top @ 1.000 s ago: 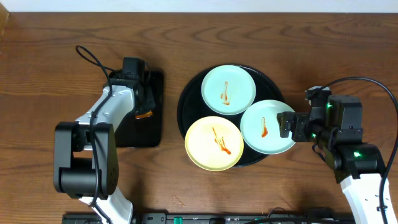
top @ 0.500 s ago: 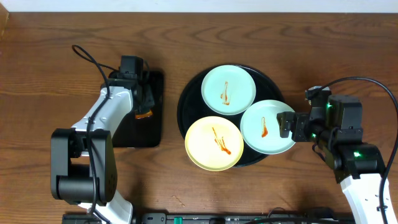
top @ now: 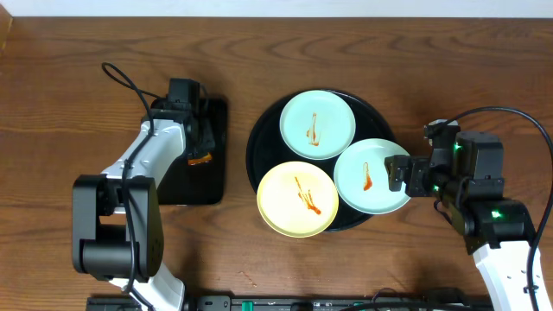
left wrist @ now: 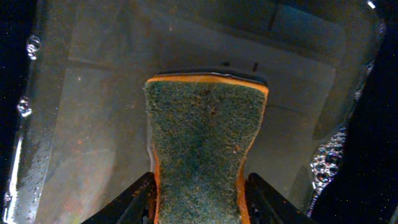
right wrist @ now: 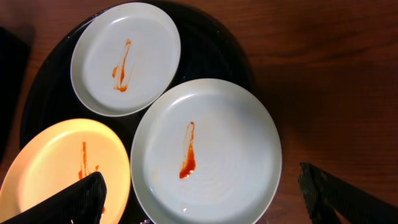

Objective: Clean dirty plates on tray and stack at the side

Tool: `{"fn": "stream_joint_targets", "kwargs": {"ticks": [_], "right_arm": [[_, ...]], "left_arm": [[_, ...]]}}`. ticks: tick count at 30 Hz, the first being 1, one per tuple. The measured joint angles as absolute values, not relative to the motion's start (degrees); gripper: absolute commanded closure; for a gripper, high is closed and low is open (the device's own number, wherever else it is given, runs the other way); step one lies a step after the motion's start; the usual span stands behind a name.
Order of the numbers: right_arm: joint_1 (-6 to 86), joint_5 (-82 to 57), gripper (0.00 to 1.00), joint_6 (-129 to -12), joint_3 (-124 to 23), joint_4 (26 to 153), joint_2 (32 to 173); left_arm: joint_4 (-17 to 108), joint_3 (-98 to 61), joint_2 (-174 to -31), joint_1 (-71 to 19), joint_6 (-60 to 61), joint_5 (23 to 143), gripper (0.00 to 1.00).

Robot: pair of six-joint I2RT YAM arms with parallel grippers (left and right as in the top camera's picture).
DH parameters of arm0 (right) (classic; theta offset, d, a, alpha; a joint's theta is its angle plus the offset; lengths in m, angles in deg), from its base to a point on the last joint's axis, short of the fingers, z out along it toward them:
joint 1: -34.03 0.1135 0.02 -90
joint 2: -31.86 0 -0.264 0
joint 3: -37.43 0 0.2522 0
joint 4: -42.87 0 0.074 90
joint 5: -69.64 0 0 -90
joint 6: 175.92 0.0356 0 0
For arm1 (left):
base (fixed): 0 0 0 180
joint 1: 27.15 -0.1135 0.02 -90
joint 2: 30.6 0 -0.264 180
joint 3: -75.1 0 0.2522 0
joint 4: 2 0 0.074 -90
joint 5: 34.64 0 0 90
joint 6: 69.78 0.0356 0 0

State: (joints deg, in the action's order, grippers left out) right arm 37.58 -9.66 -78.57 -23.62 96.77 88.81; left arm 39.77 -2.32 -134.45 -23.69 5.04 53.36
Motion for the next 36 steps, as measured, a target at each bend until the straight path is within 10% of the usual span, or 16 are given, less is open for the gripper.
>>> {"fn": "stream_joint_targets", "kwargs": {"ticks": [7, 27, 36], "right_arm": [[37.6, -9.7, 0.02, -78.6, -23.6, 96.8, 88.8], [37.6, -8.2, 0.15, -80.4, -27.5, 97.7, 92.9], [37.8, -5.3, 0.36, -84.2, -48.4, 107.8, 111.5]], "left_arm": [[39.7, -2.3, -135.6, -23.7, 4.6, 53.5, 0.92], [51.0, -2.3, -124.9, -23.7, 5.1, 53.6, 0.93], [51.6, -2.3, -117.5, -23.7, 7.6, 57.0, 0.93]]}}
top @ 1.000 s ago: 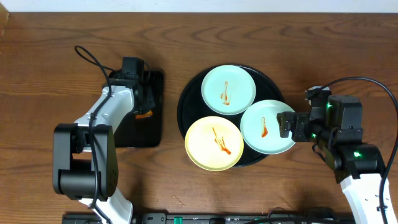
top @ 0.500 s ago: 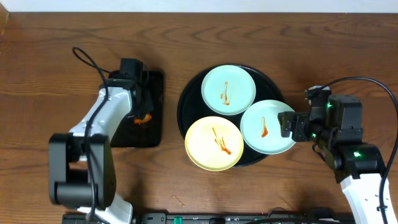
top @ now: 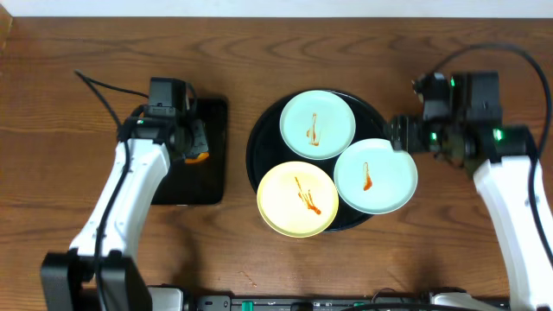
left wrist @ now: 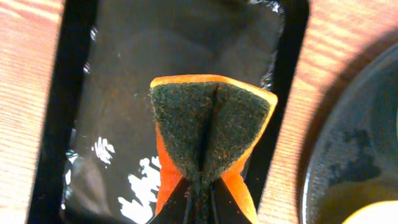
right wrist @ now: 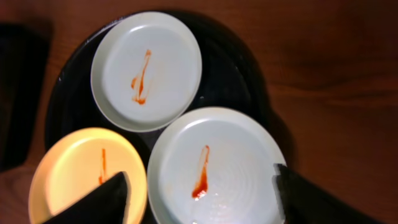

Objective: Clean dirty plates on tray and stack at the side

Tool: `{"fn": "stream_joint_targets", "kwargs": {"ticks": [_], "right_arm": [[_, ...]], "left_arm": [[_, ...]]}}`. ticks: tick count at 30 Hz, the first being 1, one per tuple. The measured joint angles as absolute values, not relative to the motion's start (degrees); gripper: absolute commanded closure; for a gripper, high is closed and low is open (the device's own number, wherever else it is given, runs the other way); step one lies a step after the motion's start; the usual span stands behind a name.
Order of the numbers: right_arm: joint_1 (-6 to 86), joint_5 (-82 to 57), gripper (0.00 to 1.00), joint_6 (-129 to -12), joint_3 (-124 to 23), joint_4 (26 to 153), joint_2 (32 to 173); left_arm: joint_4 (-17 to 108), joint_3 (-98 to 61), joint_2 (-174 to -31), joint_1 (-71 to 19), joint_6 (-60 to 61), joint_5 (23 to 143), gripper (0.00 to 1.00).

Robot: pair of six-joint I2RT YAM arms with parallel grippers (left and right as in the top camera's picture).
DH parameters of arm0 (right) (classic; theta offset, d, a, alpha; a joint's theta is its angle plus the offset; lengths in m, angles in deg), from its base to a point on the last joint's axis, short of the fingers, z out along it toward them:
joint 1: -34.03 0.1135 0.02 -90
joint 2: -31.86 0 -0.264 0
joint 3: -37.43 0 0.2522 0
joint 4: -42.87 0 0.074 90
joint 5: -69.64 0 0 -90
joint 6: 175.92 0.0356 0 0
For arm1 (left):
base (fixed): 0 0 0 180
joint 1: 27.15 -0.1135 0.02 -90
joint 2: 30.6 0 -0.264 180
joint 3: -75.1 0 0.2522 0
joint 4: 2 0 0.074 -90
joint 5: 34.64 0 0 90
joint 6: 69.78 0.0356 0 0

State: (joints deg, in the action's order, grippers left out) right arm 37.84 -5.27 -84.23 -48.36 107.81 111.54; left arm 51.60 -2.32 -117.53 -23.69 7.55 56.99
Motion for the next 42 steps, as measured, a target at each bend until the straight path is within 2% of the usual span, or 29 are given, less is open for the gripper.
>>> {"fn": "stream_joint_targets", "kwargs": {"ticks": [3, 5, 18, 28, 42], "right_arm": [[39.0, -4.7, 0.52, -85.5, -53.5, 108.0, 117.0], [40.2, -4.3, 0.57, -86.5, -55.6, 105.7, 120.2], [44.5, -5.7, 0.61, -86.5, -56.2, 96.1, 132.2], [44.6, -6.6, 0.62, -86.1, -56.2, 93.0, 138.8], [44.6, -6.8, 0.63, -86.0, -56.2, 91.9, 139.6]], "left_arm": [[51.7, -2.3, -115.2, -23.7, 8.4, 57.2, 0.93], [51.7, -2.3, -114.4, -23.7, 8.5, 57.2, 0.93], [49.4, -2.3, -114.3, -23.7, 8.7, 57.7, 0.93], [38.6, -2.3, -114.3, -23.7, 9.8, 57.9, 0.93], [42.0, -2.3, -117.0, -23.7, 9.8, 57.9, 0.92]]}}
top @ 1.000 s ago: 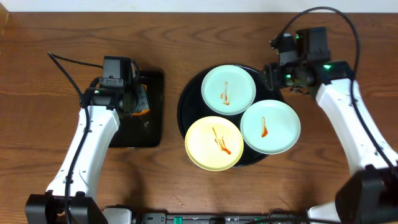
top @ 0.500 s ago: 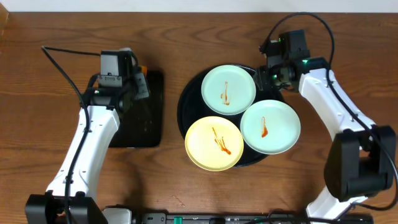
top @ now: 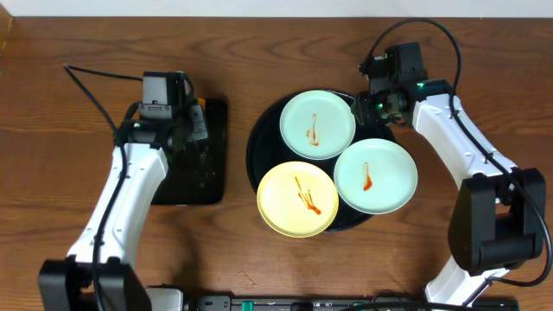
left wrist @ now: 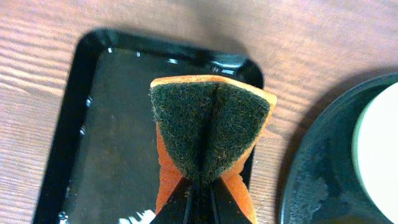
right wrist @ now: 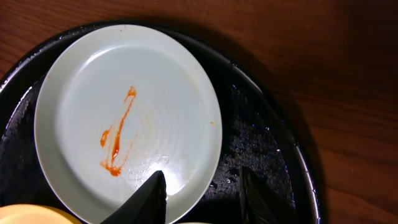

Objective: Clean dirty plates on tray and stack at the side

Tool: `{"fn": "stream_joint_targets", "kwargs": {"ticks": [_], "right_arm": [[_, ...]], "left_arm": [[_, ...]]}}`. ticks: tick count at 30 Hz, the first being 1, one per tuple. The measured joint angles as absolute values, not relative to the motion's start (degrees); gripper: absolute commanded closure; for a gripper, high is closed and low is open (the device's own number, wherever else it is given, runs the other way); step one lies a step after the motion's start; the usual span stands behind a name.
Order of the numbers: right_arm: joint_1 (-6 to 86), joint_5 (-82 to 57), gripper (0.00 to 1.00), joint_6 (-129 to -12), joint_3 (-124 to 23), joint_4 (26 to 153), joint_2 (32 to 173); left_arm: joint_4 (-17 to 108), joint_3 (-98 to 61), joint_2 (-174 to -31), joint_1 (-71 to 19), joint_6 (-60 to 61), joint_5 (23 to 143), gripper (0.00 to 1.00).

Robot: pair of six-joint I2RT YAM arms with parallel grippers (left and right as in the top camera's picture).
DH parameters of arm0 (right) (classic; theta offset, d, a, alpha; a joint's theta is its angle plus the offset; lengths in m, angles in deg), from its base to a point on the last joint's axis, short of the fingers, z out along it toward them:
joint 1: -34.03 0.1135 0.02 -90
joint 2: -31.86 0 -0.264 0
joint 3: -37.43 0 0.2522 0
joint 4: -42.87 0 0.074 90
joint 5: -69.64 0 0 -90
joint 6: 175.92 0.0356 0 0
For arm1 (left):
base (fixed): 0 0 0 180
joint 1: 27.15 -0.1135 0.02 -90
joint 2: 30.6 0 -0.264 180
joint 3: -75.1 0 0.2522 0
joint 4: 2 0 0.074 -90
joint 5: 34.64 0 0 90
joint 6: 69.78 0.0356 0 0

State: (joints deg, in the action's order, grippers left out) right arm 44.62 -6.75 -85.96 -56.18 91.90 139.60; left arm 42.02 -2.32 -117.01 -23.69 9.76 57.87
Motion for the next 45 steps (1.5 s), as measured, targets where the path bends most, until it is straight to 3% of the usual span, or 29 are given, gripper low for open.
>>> {"fn": "stream_joint_targets", "kwargs": {"ticks": [16, 45], "right_arm": [[44.7, -6.9, 0.64, -86.0, -56.2, 92.1, 139.6], [44.7, -6.9, 0.64, -85.9, -56.2, 93.3, 139.6]], "left_arm": [[44.3, -2.0, -132.6, -23.7, 9.5, 64.5, 0.93], [38.5, -2.0, -132.7, -17.9, 9.5, 69.9, 0.93]]}}
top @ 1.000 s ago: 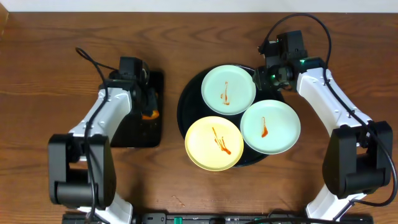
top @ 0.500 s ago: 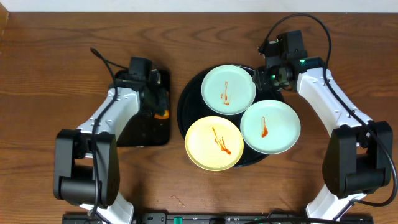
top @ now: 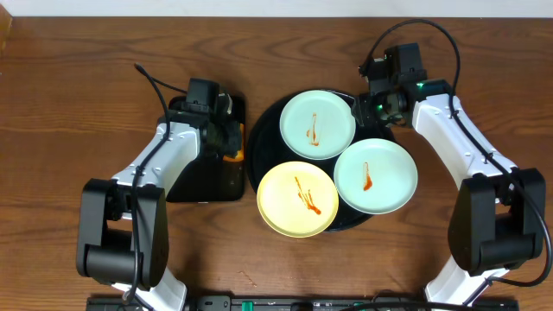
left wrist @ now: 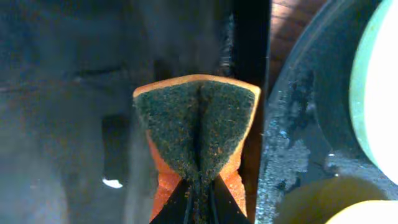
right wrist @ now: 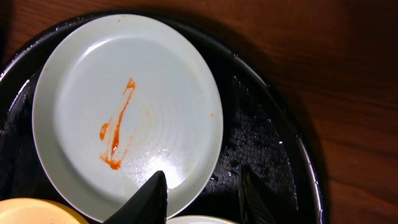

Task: Clean dirty plates on tray and stack at the side
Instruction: 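Carry the sponge with left gripper onto the top pale green plate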

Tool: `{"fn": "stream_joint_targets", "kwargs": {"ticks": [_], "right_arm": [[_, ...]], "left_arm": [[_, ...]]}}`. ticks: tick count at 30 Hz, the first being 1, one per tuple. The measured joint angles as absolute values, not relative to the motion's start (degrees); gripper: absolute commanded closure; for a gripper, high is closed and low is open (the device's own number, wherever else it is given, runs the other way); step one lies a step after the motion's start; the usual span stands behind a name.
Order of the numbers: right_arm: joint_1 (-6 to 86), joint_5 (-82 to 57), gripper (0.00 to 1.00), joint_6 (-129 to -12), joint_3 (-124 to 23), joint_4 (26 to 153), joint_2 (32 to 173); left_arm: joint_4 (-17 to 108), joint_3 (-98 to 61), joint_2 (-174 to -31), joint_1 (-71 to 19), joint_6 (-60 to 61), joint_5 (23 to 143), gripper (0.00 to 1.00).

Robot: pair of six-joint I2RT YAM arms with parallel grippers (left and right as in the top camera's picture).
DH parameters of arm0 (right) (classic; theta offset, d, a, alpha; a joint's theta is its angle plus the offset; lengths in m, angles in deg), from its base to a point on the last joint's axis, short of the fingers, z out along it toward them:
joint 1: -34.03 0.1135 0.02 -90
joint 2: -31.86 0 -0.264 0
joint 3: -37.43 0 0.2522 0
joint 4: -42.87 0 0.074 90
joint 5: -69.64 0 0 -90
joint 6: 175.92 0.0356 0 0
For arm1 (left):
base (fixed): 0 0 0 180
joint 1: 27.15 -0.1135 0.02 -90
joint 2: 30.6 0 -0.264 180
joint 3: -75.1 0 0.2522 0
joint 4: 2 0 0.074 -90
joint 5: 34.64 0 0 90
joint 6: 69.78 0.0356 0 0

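A round black tray (top: 259,142) holds three plates streaked with red sauce: a pale green one at the far side (top: 317,123), another pale green one at the right (top: 375,175) and a yellow one in front (top: 298,198). My left gripper (top: 226,142) is shut on a folded orange sponge (left wrist: 198,124) with a dark scouring face, over the right edge of the black basin (top: 194,177), just beside the tray. My right gripper (right wrist: 202,177) is open, its fingers either side of the far plate's (right wrist: 124,112) right rim.
The rectangular black basin (left wrist: 62,124) holds shallow water. The wet round tray (right wrist: 273,155) shows droplets between the plates. Bare wooden table (top: 484,69) surrounds both. The yellow plate's edge (left wrist: 348,211) shows at the left wrist view's bottom right.
My left gripper has carried the sponge from above the basin's far end to the basin's right edge, close to the round tray. The right gripper has stayed at the far plate's rim.
At first the sponge lay flat in the basin between my left fingers, and my right gripper hung open by the right plate. Then the left was shut on the folded sponge above the basin. The right gripper reached the far plate's rim; now the sponge is beside the tray.
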State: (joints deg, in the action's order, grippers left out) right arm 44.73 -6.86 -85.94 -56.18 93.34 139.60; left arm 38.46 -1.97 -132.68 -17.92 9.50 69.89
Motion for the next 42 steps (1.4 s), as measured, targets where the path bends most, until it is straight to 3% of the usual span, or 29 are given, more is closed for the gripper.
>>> {"fn": "stream_joint_targets", "kwargs": {"ticks": [14, 28, 38, 42], "right_arm": [[44.7, -6.9, 0.64, -85.9, -56.2, 93.7, 139.6], [44.7, -6.9, 0.63, -85.9, -56.2, 93.2, 139.6], [44.7, -6.9, 0.54, -85.5, -56.2, 90.1, 139.6], [44.7, -6.9, 0.59, -85.5, -56.2, 88.3, 139.6]], "left_arm": [[36.1, -1.9, -115.8, -17.9, 9.5, 64.2, 0.92], [38.3, -3.1, -116.3, -17.5, 6.8, 68.6, 0.93], [34.6, -12.4, -121.6, -9.2, 3.5, 74.6, 0.93], [30.9, -12.5, -126.3, -7.4, 0.7, 77.8, 0.93]]}}
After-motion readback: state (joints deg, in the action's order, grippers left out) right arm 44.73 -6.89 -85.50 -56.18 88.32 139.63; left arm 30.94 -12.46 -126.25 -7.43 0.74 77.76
